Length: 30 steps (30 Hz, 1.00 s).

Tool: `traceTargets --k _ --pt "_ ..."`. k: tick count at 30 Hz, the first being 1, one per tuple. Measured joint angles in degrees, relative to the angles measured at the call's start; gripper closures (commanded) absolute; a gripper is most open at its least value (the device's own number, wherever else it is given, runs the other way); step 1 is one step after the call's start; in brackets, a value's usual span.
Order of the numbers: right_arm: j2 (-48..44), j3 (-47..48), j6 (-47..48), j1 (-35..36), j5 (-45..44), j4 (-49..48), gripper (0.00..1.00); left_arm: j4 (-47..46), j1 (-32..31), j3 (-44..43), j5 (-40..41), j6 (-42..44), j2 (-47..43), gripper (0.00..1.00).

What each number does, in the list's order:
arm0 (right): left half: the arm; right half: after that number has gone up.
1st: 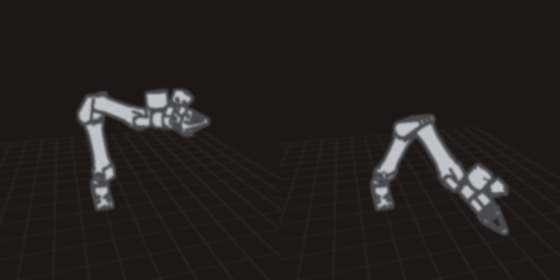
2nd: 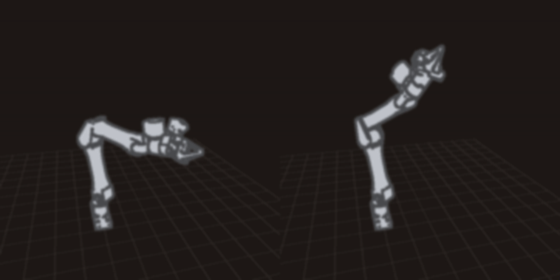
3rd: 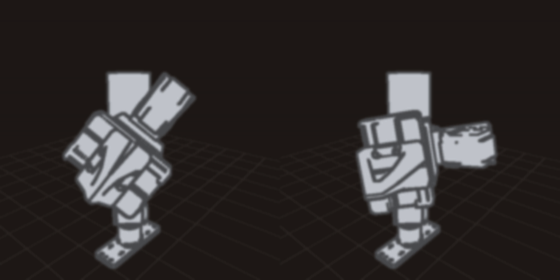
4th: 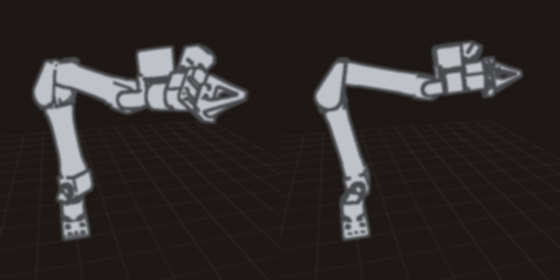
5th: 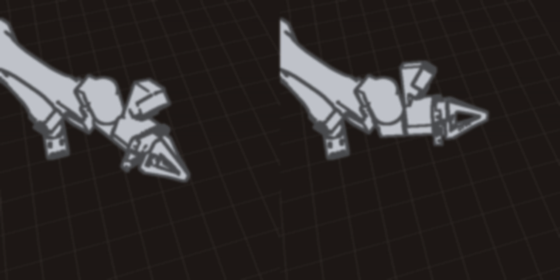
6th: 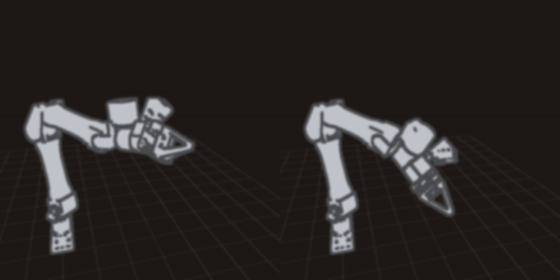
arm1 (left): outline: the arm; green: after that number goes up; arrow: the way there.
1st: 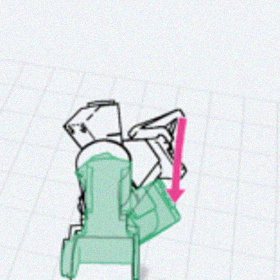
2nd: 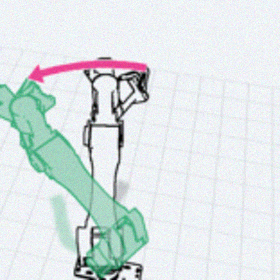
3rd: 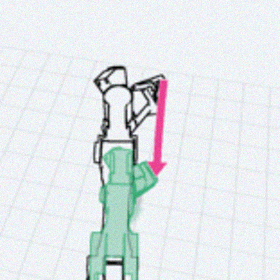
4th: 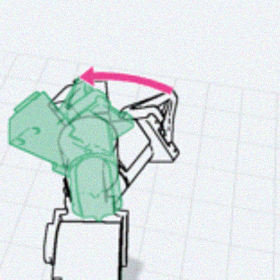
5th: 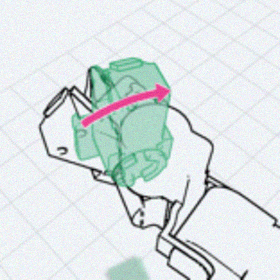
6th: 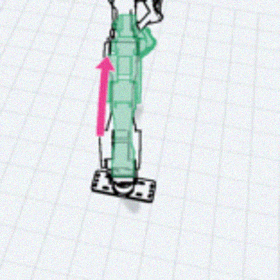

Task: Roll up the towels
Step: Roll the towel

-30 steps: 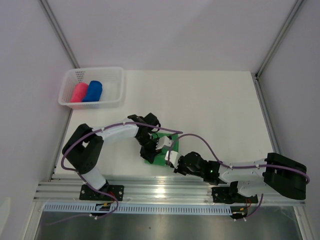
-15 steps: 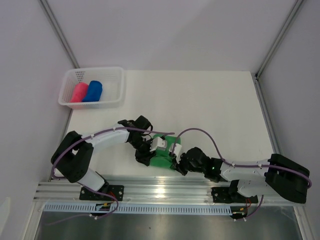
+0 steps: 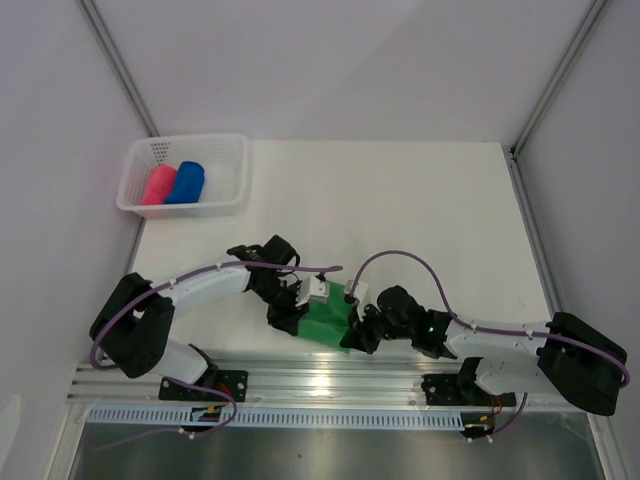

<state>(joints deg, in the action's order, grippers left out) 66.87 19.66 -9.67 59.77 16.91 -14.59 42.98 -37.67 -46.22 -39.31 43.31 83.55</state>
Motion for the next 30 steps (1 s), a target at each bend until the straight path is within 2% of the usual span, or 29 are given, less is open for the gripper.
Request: traceTargets --k 6,11,20,26,30 --pt "1.6 0.13 -4.26 -6.43 7.89 0.39 1.0 -2.84 1.2 0.2 0.9 -4.55 -1.84 0.56" --pt "6.25 1.05 -6.69 -12.68 14.45 -0.52 1.0 -3.48 4.15 -1.86 1.46 -6.1 -1.14 0.55" --pt "14.73 6.69 -6.91 -18.34 22.51 1.09 1.0 -3.98 5.01 -2.54 2.8 -6.47 -1.22 0.53" --pt "20.44 10.78 -7.43 -22.4 26.71 2.86 1.0 -6.03 5.14 -2.49 7.17 -6.36 -10.97 0.48" --pt "24.02 13.6 -7.74 -24.13 28.74 4.07 1.0 -8.26 4.37 -2.56 8.15 -6.05 -17.35 0.48"
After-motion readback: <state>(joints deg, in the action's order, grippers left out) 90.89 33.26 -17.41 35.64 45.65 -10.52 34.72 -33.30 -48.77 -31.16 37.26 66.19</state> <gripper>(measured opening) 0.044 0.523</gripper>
